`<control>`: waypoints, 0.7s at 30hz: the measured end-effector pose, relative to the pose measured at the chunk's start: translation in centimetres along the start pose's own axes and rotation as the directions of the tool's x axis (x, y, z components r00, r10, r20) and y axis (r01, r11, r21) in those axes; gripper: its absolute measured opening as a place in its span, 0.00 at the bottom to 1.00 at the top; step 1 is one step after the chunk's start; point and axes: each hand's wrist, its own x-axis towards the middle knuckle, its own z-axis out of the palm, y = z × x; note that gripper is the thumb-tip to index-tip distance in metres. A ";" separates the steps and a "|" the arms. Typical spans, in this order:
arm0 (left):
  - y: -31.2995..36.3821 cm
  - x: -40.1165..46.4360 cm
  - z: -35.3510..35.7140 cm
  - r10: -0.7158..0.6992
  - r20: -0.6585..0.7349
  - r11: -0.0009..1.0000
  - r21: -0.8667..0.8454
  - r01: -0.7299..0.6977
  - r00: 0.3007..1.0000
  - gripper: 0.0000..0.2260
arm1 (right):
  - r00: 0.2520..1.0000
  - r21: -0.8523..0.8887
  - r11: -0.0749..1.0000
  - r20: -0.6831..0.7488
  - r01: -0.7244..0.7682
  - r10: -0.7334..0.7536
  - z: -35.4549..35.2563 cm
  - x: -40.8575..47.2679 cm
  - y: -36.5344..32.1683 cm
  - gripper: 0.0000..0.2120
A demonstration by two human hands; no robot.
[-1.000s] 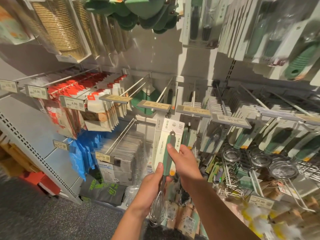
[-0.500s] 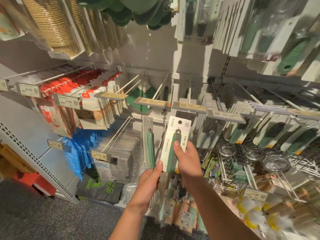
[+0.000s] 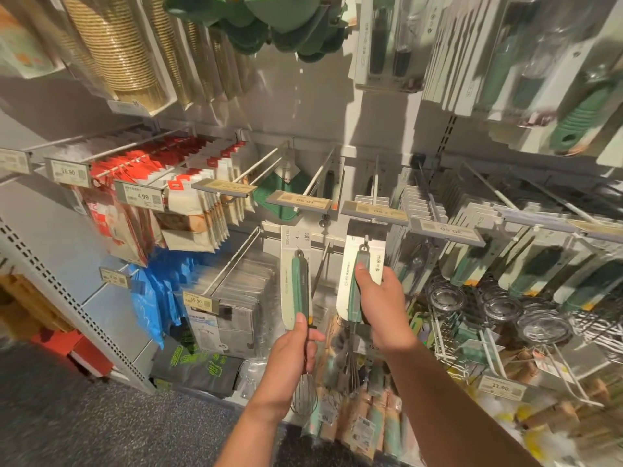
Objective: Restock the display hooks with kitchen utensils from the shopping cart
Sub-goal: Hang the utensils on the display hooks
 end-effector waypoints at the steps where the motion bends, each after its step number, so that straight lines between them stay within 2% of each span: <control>1: 0.0 0.0 0.1 -0.003 -0.001 1.000 -0.005 0.003 1.000 0.30 | 1.000 0.004 1.000 0.008 -0.016 0.016 0.1 0.4 -0.1 0.06; 5: 0.0 -0.1 0.0 0.005 -0.005 1.000 -0.008 -0.005 1.000 0.30 | 0.997 0.029 0.996 0.012 -0.080 0.080 0.2 1.8 -1.2 0.15; 8: 0.1 -0.2 -0.2 0.015 -0.006 1.000 0.007 -0.015 1.000 0.29 | 0.988 0.024 0.988 0.012 -0.151 0.151 0.2 3.3 -1.5 0.10; 11: 0.1 0.0 -0.1 0.010 -0.010 1.000 0.005 -0.010 1.000 0.29 | 0.979 0.005 0.979 -0.008 -0.202 0.202 0.3 4.1 -1.7 0.14; 12: 0.1 0.1 -0.1 0.008 -0.011 1.000 0.004 -0.008 1.000 0.30 | 0.976 0.001 0.976 -0.008 -0.219 0.219 0.2 4.3 -1.8 0.16; 15: 0.0 0.2 0.0 0.009 -0.005 1.000 0.027 -0.008 1.000 0.32 | 0.957 -0.017 0.958 0.037 -0.286 0.286 -0.1 4.9 -1.7 0.38; 16: 0.1 0.2 0.0 0.008 -0.003 0.999 0.036 -0.008 1.000 0.32 | 0.947 -0.043 0.948 0.054 -0.314 0.316 -0.2 5.1 -1.4 0.42; 21: 0.2 0.4 0.3 -0.001 -0.002 0.999 0.054 0.001 1.000 0.34 | 0.913 -0.092 0.922 0.129 -0.377 0.387 -0.9 4.5 0.8 0.46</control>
